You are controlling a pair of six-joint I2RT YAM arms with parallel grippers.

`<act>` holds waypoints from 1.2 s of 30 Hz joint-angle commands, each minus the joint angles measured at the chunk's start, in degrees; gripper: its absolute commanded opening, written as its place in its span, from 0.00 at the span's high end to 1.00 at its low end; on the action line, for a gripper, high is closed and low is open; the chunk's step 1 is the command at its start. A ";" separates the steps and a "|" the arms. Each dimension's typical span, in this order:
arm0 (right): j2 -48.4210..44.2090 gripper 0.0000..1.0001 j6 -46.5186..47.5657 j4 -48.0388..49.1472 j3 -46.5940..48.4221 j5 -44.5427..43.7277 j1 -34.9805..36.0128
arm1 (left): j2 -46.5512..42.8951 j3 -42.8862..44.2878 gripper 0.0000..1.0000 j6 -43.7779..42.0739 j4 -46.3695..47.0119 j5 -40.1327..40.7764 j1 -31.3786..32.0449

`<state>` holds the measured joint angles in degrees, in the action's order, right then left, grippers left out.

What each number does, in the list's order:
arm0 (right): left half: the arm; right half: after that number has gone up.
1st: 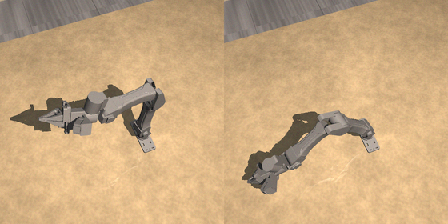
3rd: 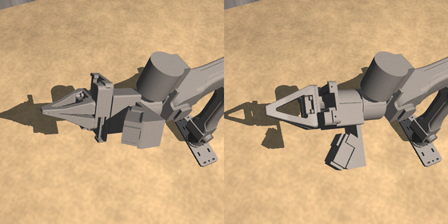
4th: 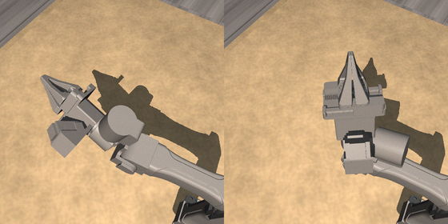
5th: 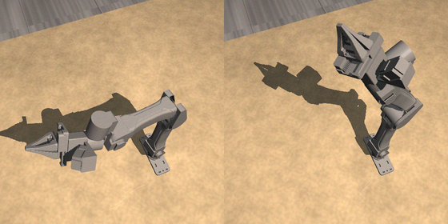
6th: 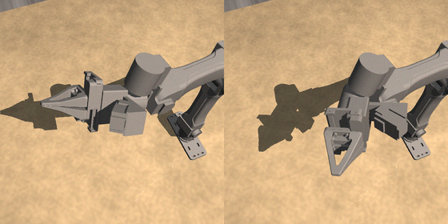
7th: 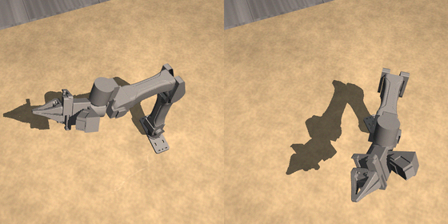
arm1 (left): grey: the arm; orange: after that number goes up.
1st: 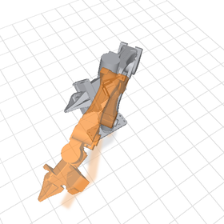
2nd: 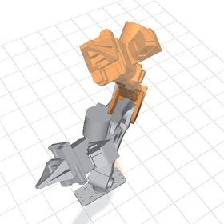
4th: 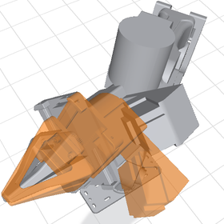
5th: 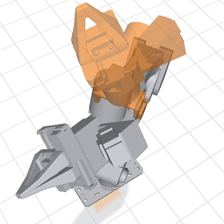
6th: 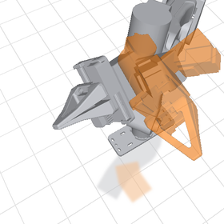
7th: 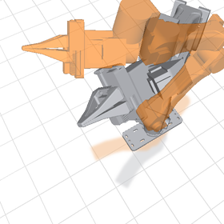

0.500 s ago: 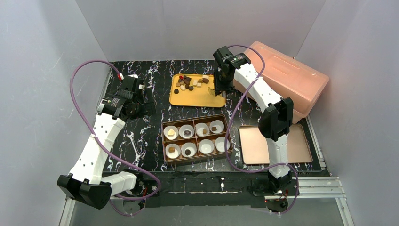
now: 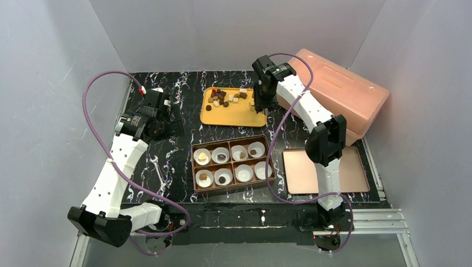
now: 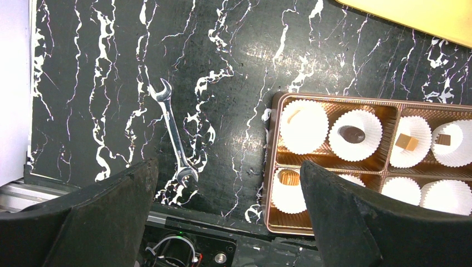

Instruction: Pack the chocolate

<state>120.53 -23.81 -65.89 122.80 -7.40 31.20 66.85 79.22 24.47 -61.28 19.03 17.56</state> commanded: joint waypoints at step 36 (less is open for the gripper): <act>-1.09 0.67 0.68 -2.26 7.14 5.40 1.03 | -1.22 -0.71 0.01 -0.14 0.00 -0.04 -0.63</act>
<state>123.52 -23.75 -67.59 127.48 -2.90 31.90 66.67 78.39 24.47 -61.23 18.98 17.34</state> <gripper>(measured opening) 0.369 0.992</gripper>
